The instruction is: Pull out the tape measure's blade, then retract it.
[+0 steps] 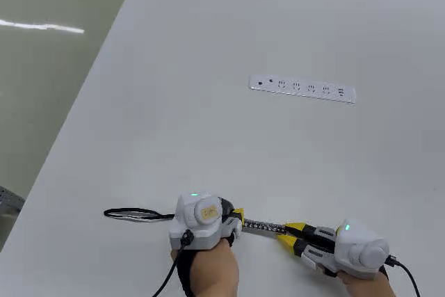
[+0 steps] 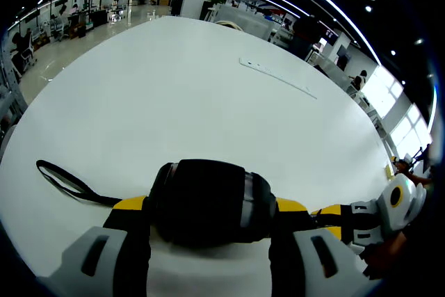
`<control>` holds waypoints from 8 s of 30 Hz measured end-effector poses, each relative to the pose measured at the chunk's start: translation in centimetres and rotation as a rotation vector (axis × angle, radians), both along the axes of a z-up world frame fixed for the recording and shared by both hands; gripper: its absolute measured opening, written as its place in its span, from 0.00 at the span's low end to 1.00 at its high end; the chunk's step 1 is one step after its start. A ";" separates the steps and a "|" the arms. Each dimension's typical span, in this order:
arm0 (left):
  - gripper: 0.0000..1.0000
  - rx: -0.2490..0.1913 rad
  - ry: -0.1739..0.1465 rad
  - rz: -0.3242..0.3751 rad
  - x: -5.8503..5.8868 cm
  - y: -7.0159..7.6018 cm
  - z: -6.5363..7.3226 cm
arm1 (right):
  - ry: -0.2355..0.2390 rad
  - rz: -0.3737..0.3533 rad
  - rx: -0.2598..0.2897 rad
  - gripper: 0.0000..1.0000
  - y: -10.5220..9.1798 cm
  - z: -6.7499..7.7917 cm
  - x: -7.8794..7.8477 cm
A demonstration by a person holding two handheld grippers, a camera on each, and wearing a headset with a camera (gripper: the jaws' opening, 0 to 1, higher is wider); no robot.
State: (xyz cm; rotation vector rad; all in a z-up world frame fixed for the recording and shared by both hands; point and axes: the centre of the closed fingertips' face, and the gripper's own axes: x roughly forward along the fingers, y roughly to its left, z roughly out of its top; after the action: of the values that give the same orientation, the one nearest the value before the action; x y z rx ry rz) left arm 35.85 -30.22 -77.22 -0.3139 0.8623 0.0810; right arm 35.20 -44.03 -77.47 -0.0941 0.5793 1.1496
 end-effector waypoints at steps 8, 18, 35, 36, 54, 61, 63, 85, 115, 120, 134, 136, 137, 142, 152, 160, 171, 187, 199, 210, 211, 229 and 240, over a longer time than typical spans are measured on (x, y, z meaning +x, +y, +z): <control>0.67 0.001 0.000 0.000 0.0 0.0 0.0 | 0.007 0.006 0.003 0.11 0.9 -0.4 -0.2; 0.67 0.001 -0.002 0.002 0.0 0.0 0.0 | 0.008 0.009 0.008 0.11 1.6 -0.2 -0.2; 0.67 0.001 0.002 0.004 -0.1 0.0 0.0 | 0.002 0.017 0.006 0.10 2.8 -0.3 -0.1; 0.67 0.001 0.001 0.004 -0.1 0.0 0.0 | 0.000 0.019 0.004 0.10 3.0 -0.3 -0.2; 0.67 0.000 -0.001 0.001 -0.1 0.0 0.1 | -0.006 0.049 -0.002 0.10 4.7 -0.3 -0.4; 0.67 -0.002 0.000 -0.006 -0.1 0.0 0.1 | 0.007 0.063 0.002 0.10 5.7 -0.3 -0.3; 0.67 -0.002 -0.002 -0.004 -0.1 0.0 0.1 | 0.002 0.071 -0.003 0.10 5.8 -0.4 -0.3; 0.67 -0.028 -0.012 0.025 0.2 0.1 0.2 | -0.003 0.062 -0.005 0.10 7.3 -0.4 -0.1; 0.68 -0.039 -0.029 0.019 0.3 0.2 0.4 | -0.032 0.093 -0.018 0.11 8.7 -0.5 0.0; 0.68 -0.039 -0.028 0.016 0.3 0.2 0.4 | -0.029 0.088 -0.020 0.12 8.7 -0.5 0.1; 0.69 -0.023 -0.026 -0.024 0.2 0.0 0.3 | -0.051 0.104 -0.044 0.12 8.7 -0.5 0.1; 0.70 -0.031 -0.026 -0.024 0.2 0.0 0.3 | -0.052 0.104 -0.045 0.13 8.7 -0.5 0.1; 0.70 -0.035 -0.027 -0.021 0.3 0.0 0.3 | -0.058 0.105 -0.049 0.13 8.7 -0.5 0.1; 0.71 -0.029 -0.028 -0.034 0.3 -0.1 0.3 | -0.064 0.106 -0.053 0.13 8.6 -0.5 0.1; 0.74 -0.031 -0.029 -0.041 0.4 -0.2 0.4 | -0.067 0.113 -0.056 0.15 8.7 -0.4 0.0; 0.77 -0.031 -0.034 -0.058 0.4 -0.3 0.4 | -0.069 0.130 -0.056 0.19 8.7 -0.5 -0.3; 0.78 -0.019 -0.036 -0.076 0.2 -0.3 0.3 | -0.067 0.134 -0.056 0.23 8.7 -0.4 -0.6; 0.79 -0.015 -0.030 -0.092 0.1 -0.3 0.3 | -0.063 0.161 -0.043 0.28 9.6 -0.3 -1.5; 0.78 -0.015 -0.029 -0.100 0.1 -0.3 0.2 | -0.058 0.154 -0.045 0.29 9.5 -0.3 -1.5; 0.83 -0.018 -0.033 -0.135 -0.1 -0.7 0.3 | -0.055 0.139 -0.032 0.32 9.5 0.0 -1.5; 0.83 -0.021 -0.036 -0.137 -0.1 -0.7 0.3 | -0.054 0.138 -0.031 0.32 9.5 0.0 -1.4; 0.80 0.009 -0.074 -0.274 -0.9 -0.7 0.6 | -0.059 0.116 -0.012 0.33 7.8 0.8 -1.9; 0.80 0.020 -0.089 -0.339 -1.5 -0.7 0.9 | -0.051 0.082 0.003 0.33 6.9 1.2 -2.5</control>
State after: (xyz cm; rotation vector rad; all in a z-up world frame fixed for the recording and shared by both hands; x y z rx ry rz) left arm 34.31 -30.93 -76.33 -0.1475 0.8158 -0.2378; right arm 32.73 -37.17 -76.28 -0.1455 0.5323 1.2239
